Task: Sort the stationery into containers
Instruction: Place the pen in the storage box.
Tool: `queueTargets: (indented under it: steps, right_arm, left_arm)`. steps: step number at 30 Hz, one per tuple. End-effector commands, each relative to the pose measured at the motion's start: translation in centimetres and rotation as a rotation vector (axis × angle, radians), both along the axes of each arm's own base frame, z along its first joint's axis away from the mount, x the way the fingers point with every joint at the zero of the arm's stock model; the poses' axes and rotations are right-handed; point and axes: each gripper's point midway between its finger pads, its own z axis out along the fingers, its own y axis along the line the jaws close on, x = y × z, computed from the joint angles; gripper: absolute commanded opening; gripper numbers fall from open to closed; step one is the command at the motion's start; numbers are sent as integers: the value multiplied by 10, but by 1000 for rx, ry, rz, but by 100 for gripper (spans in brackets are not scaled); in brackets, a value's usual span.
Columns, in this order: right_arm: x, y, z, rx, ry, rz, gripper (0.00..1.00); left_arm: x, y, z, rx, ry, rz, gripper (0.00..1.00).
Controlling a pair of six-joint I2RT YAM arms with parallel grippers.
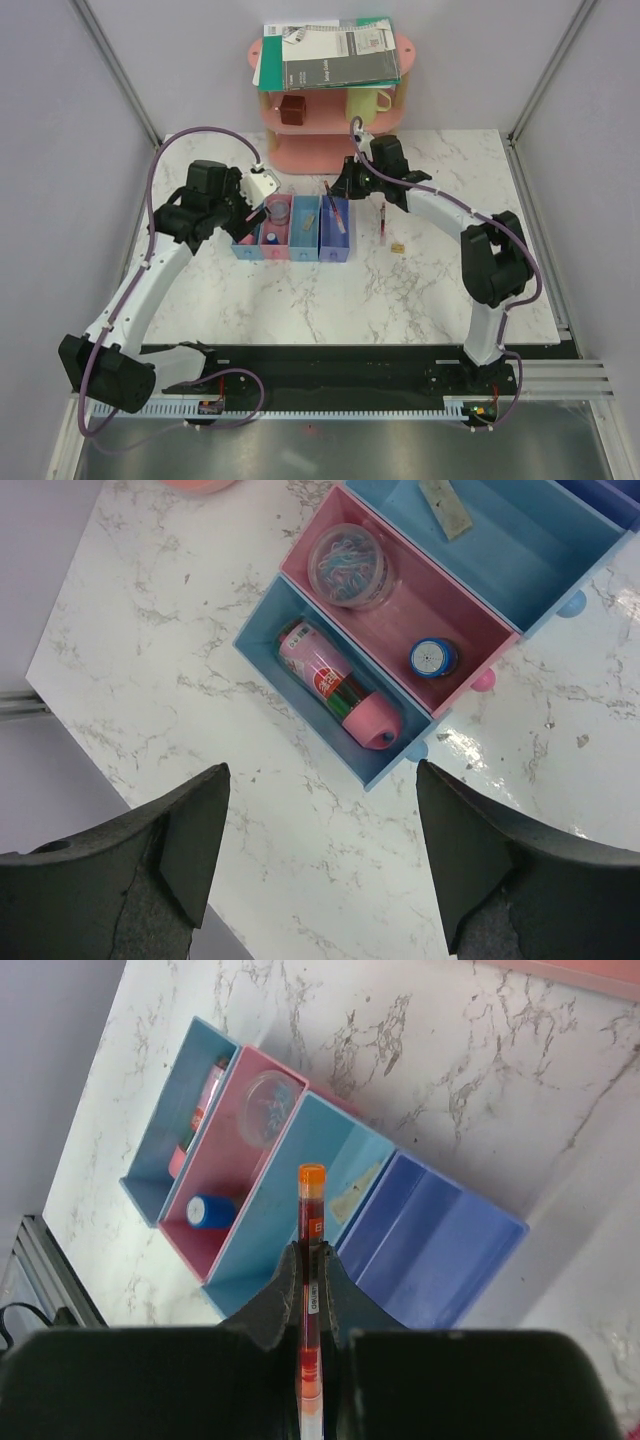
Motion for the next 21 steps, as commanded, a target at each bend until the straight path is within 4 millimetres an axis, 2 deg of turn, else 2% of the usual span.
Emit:
queueTargets:
  steps: [1, 9, 18, 19, 20, 21]
  right_arm:
    - [26, 18, 8, 110, -47, -19, 0]
    - [26, 8, -34, 69, -31, -51, 0]
    - [10, -10, -61, -34, -18, -45, 6]
    - [7, -9, -63, -38, -12, -36, 9]
    - [7, -11, -67, -51, -10, -32, 22]
    - [4, -10, -70, -58, 2, -21, 27]
  left_arm:
    - [-8, -3, 29, -10, -56, -45, 82]
    - [-12, -2, 32, -7, -57, -48, 83]
    - [-11, -5, 36, -25, -59, -56, 83]
    - [-11, -6, 35, -25, -56, -57, 83]
    - [-11, -6, 35, -24, -56, -58, 83]
    - [-10, -6, 36, -25, -59, -60, 83]
